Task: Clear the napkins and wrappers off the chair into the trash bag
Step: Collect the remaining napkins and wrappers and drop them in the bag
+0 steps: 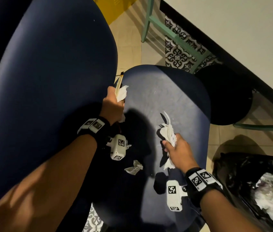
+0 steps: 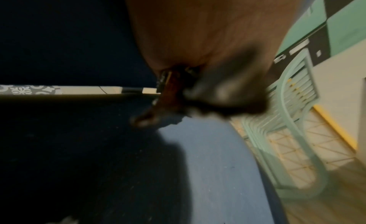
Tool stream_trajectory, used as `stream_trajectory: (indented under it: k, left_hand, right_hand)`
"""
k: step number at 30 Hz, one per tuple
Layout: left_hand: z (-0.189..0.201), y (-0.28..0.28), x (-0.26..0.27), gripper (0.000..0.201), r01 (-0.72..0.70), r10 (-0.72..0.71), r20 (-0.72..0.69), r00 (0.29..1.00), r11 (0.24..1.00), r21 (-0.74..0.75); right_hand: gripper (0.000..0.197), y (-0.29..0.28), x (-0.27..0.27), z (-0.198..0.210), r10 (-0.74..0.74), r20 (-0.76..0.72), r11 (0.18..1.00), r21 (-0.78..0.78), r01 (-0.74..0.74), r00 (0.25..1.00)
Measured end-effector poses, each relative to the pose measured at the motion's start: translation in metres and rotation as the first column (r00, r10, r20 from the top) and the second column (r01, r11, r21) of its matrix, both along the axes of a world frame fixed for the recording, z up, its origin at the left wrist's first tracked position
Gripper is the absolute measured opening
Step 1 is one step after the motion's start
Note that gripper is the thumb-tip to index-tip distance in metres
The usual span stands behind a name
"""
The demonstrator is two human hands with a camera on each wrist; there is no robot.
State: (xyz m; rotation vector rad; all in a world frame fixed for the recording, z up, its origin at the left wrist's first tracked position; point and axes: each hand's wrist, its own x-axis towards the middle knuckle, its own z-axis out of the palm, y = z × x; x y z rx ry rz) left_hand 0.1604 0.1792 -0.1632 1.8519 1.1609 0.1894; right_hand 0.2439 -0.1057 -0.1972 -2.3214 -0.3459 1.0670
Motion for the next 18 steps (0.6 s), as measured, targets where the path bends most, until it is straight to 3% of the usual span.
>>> stream_trajectory:
  k: [4, 7, 10, 12, 15, 18]
  left_hand:
    - [0.025, -0.034, -0.044, 0.019, 0.052, -0.052, -0.171, 0.984, 0.999, -0.003]
    - [0.022, -0.074, -0.081, 0.047, 0.119, -0.154, -0.256, 0.954, 0.982, -0.148]
    - [0.002, -0.103, -0.102, 0.07, 0.233, -0.305, -0.37, 0.878, 0.946, -0.227]
    - [-0.011, -0.114, -0.108, 0.065, 0.298, -0.36, -0.445, 0.82, 0.932, -0.204]
    - [-0.022, -0.117, -0.113, 0.041, 0.386, -0.413, -0.488, 0.769, 0.908, -0.161]
    - [-0.026, -0.101, -0.121, 0.026, 0.226, -0.29, -0.404, 0.868, 0.954, -0.198]
  right_hand:
    - [0.023, 0.007, -0.007, 0.013, 0.049, 0.04, 0.999, 0.02, -0.049, 0.998]
    - [0.032, 0.015, -0.029, 0.03, 0.108, 0.023, 0.993, 0.043, -0.109, 0.994]
    - [0.054, 0.02, -0.056, 0.042, 0.219, 0.02, 0.976, 0.01, -0.219, 0.975]
    - [0.067, 0.018, -0.073, 0.045, 0.27, -0.014, 0.963, -0.001, -0.27, 0.963]
    - [0.074, 0.013, -0.097, 0.042, 0.337, -0.051, 0.941, 0.004, -0.338, 0.94]
    - [0.076, 0.008, -0.116, 0.034, 0.436, -0.011, 0.9, 0.027, -0.435, 0.9]
